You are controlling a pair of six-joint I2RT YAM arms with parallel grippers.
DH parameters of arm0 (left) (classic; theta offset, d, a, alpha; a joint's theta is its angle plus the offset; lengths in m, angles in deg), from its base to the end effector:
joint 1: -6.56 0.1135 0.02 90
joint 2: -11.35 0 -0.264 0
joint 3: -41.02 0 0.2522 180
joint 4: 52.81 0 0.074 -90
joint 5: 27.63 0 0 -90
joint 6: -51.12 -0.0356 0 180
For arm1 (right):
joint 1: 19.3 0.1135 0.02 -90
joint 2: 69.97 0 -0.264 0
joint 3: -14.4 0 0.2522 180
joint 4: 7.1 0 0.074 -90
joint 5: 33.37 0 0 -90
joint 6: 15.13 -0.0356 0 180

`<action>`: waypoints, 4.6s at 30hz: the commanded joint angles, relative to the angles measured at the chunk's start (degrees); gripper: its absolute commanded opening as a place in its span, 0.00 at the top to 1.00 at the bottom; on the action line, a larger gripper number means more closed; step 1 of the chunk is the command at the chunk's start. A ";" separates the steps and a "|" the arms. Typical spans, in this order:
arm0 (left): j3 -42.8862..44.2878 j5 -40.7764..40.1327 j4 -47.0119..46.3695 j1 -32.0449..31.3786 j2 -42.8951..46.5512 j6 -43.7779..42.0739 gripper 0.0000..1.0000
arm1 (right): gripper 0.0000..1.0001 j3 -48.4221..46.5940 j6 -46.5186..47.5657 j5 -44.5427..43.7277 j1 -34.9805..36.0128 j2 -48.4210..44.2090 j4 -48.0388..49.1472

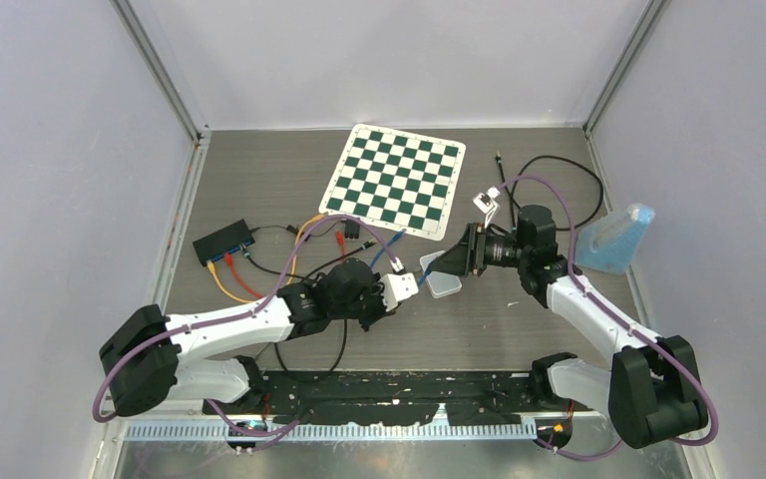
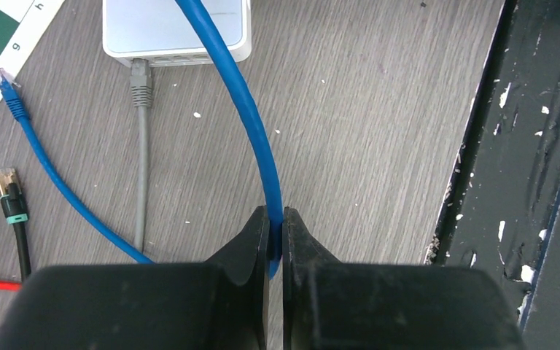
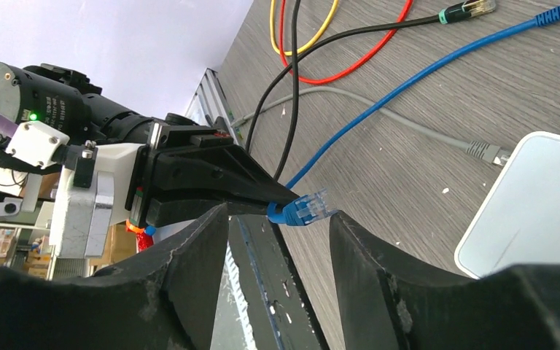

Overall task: Insert the plug into the switch port
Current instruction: Pick up the connector from the corner of the board, then insert the connector into the switch port.

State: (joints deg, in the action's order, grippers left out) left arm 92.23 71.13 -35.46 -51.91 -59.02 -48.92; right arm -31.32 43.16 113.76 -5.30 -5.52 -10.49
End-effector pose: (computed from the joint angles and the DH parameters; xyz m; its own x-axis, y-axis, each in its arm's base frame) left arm 0.1299 -0.2221 0.2144 -0.1483 0.5713 -0.8072 0.9468 0.3178 0.0509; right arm 0.2173 0.0850 0.2356 -0.7767 0.1004 -0.6219 -0.5619 0.3357 0.7560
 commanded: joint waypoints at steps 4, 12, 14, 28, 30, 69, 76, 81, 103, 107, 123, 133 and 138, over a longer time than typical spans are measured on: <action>-0.43 2.85 -1.92 0.12 1.45 -1.01 1.00 | 0.49 0.87 -3.07 0.61 -0.29 0.03 6.53; -1.13 3.24 -2.04 0.12 2.55 -1.03 1.00 | 0.52 1.58 -4.84 0.16 -0.28 1.47 9.30; -1.10 3.36 -2.14 0.12 2.70 -1.03 1.00 | 0.52 1.82 -4.67 -0.05 -0.30 1.13 9.23; -0.11 -4.36 -3.21 0.12 4.65 1.65 0.73 | 0.94 6.41 -10.35 -5.53 -0.25 -2.57 13.33; 1.41 -5.97 -3.25 0.12 4.84 1.09 0.57 | 0.95 10.62 -17.21 -8.78 0.15 -3.39 20.54; 17.39 -1.51 -13.64 -1.97 -16.45 4.09 0.84 | 0.91 25.99 -35.41 -30.93 6.07 -12.03 30.92; 16.17 -1.91 -13.58 -1.94 -16.02 3.49 1.00 | 0.78 25.27 -33.65 -30.47 6.07 -12.67 30.07; 12.66 -5.56 -13.21 -1.99 -14.62 2.96 1.00 | 0.46 19.71 -25.04 -33.02 6.04 -17.88 14.94; 3.21 -11.56 -18.27 -0.42 -18.22 6.82 1.00 | 0.42 -16.98 15.63 -29.31 -0.03 19.77 -18.41; 4.32 -11.93 -18.11 0.56 -20.28 6.98 1.00 | 0.43 -19.53 17.44 -30.39 -0.03 24.48 -20.10; 3.19 -9.02 -19.89 2.41 -22.00 9.29 1.00 | 0.48 -23.38 28.26 -23.02 1.56 36.37 -25.04; 3.83 -10.03 -13.53 2.43 -19.65 11.27 1.00 | 0.54 -24.25 33.91 -20.53 4.81 37.68 -26.29; 3.62 -10.50 -13.31 2.98 -19.99 12.21 1.00 | 0.54 -25.00 35.18 -20.27 5.62 38.79 -26.70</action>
State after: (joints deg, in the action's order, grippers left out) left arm 95.56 61.36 -48.46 -49.53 -80.96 -38.71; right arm -54.40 75.51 93.21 -0.52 31.70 -35.67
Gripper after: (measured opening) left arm 0.098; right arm 0.463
